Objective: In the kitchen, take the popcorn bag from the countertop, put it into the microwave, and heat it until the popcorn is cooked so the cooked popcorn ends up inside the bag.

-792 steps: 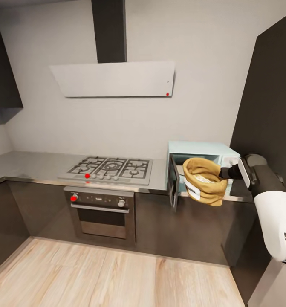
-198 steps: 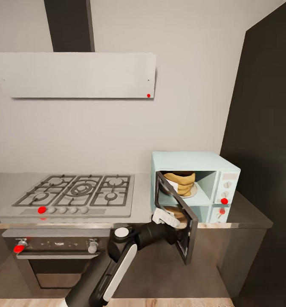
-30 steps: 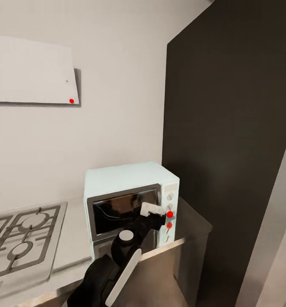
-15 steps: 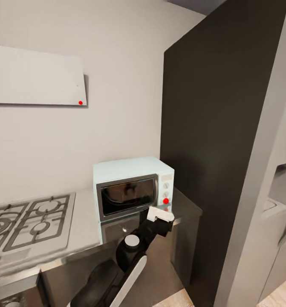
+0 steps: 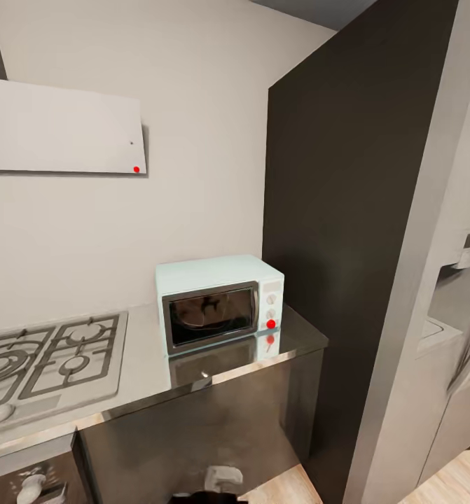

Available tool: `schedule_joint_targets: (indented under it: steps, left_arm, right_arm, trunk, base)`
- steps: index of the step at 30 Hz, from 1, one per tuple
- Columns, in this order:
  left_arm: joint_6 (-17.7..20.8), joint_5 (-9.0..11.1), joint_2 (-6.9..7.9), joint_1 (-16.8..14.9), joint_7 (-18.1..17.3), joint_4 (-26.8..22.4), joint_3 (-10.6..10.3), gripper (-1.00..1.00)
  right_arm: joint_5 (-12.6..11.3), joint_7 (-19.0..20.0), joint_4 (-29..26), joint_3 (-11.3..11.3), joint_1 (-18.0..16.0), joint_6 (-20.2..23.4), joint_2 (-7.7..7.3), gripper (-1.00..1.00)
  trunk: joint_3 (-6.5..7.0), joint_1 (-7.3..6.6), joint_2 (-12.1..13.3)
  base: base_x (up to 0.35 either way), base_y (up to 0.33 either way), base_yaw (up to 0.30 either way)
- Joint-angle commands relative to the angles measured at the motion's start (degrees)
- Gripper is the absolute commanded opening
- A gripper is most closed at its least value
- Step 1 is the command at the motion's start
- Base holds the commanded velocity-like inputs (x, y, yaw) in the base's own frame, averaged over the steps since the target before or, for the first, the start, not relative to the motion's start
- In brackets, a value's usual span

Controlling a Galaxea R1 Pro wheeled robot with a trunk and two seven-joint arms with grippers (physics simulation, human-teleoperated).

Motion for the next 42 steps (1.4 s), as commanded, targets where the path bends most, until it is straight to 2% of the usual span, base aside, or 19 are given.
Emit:
schedule_joint_targets:
  steps: [1,2,4,8,11,13,17,18,21,23,24,26,28,30,32,35,38,39,42]
  left_arm:
    - [-1.7,1.6,-0.02,-0.1,-2.5,4.5,-0.1,1.00]
    - [-3.6,3.0,-0.02,0.0,-5.5,9.8,0.0,1.00]
    - [-5.3,4.5,-0.02,0.1,-10.1,15.9,0.3,1.00]
    - [-5.2,5.9,4.16,0.1,-18.9,17.4,0.5,1.00]
    - [-5.3,7.4,4.86,0.1,-20.7,17.5,0.5,1.00]
    - [-5.3,9.7,6.31,0.1,-21.4,17.5,0.8,1.00]
    - [-5.2,17.8,12.30,0.1,-21.8,17.5,1.0,1.00]
    - [-5.2,21.1,14.21,0.1,-21.9,17.4,1.3,1.00]
    - [-5.2,34.9,17.54,0.1,-23.6,17.4,3.0,1.00]
    - [-5.2,40.7,19.31,0.1,-25.5,17.3,3.2,1.00]
    - [-5.1,42.8,20.25,0.1,-27.3,17.4,3.3,1.00]
    - [-5.0,44.3,21.29,0.1,-29.9,17.5,3.2,1.00]
    - [-4.9,44.4,22.19,0.1,-30.4,17.6,3.0,1.00]
    - [-4.9,44.5,24.24,0.2,-30.8,17.6,2.9,1.00]
    - [-5.0,44.6,29.10,0.4,-30.9,17.6,2.8,1.00]
    - [-5.2,44.1,30.15,2.3,-30.5,17.6,2.5,1.00]
    - [-5.7,36.6,28.84,6.9,-29.1,17.5,1.9,1.00]
    - [-5.9,31.8,27.53,8.4,-27.9,17.5,1.8,1.00]
    - [-6.0,22.7,24.69,10.0,-24.1,17.5,1.8,1.00]
  right_arm:
    - [0.5,0.1,0.2,-0.5,-0.1,-0.3,-0.02,1.00]
    - [0.5,0.1,0.2,-0.5,-0.1,-0.3,0.00,1.00]
    - [0.6,0.1,0.2,-0.4,-0.1,-0.3,0.02,1.00]
    - [0.6,0.1,0.2,-0.4,-0.1,-0.3,0.01,1.00]
    - [0.6,0.1,0.2,-0.4,-0.1,-0.3,-0.09,1.00]
    - [0.6,0.1,0.2,-0.4,-0.1,-0.3,-0.07,1.00]
    - [0.6,0.1,0.2,-0.4,-0.1,-0.3,-0.07,1.00]
    - [0.6,0.1,0.2,-0.4,-0.1,-0.3,-0.07,1.00]
    - [0.6,0.1,0.2,-0.4,-0.1,-0.3,-0.06,1.00]
    - [0.6,0.1,0.2,-0.4,-0.1,-0.3,-0.06,1.00]
    - [0.6,0.1,0.2,-0.4,-0.1,-0.3,-0.06,1.00]
    - [0.6,0.1,0.2,-0.4,-0.1,-0.3,-0.06,1.00]
    - [0.6,0.1,0.2,-0.4,-0.1,-0.3,0.00,1.00]
    - [0.7,0.1,0.2,-0.3,-0.1,-0.3,0.01,1.00]
    - [0.7,0.1,0.2,-0.3,-0.1,-0.3,0.02,1.00]
    - [0.7,0.1,0.2,-0.3,-0.1,-0.3,0.02,1.00]
    - [0.6,0.1,0.3,-0.3,-0.1,0.2,0.14,1.00]
    - [0.6,0.1,0.3,-0.3,-0.1,0.3,0.22,1.00]
    - [0.6,0.1,0.3,-0.3,-0.1,0.4,0.59,1.00]
  trunk:
    - [-0.07,0.00,-0.1]
    - [-0.07,0.00,-0.1]
    - [-0.07,0.00,-0.1]
    - [-0.07,0.00,-0.1]
    - [-0.07,0.00,-0.1]
    - [-0.07,0.00,-0.1]
    - [-0.07,0.00,-0.1]
    - [-0.07,0.00,-0.1]
    - [-0.07,0.00,-0.1]
    - [-0.07,0.00,-0.1]
    - [-0.07,0.00,-0.1]
    - [-0.07,0.00,-0.1]
    - [-0.07,0.00,-0.1]
    - [-0.07,0.00,-0.1]
    - [-0.07,0.00,-0.1]
    - [-0.07,0.00,-0.1]
    - [-0.07,0.00,-0.1]
    - [-0.07,0.00,-0.1]
    - [-0.07,0.00,-0.1]
  base:
    - [0.000,0.000,0.000]
    - [0.000,0.000,0.000]
    - [0.000,0.000,0.000]
    - [0.000,0.000,0.000]
    - [0.000,0.000,0.000]
    - [0.000,0.000,0.000]
    - [0.000,0.000,0.000]
    - [0.000,0.000,0.000]
    - [0.000,0.000,0.000]
    - [0.000,0.000,0.000]
    - [0.000,0.000,0.000]
    - [0.000,0.000,0.000]
    - [0.000,0.000,0.000]
    - [0.000,0.000,0.000]
    - [0.000,0.000,0.000]
    - [0.000,0.000,0.000]
    - [0.000,0.000,0.000]
    - [0.000,0.000,0.029]
    - [0.000,0.000,0.153]
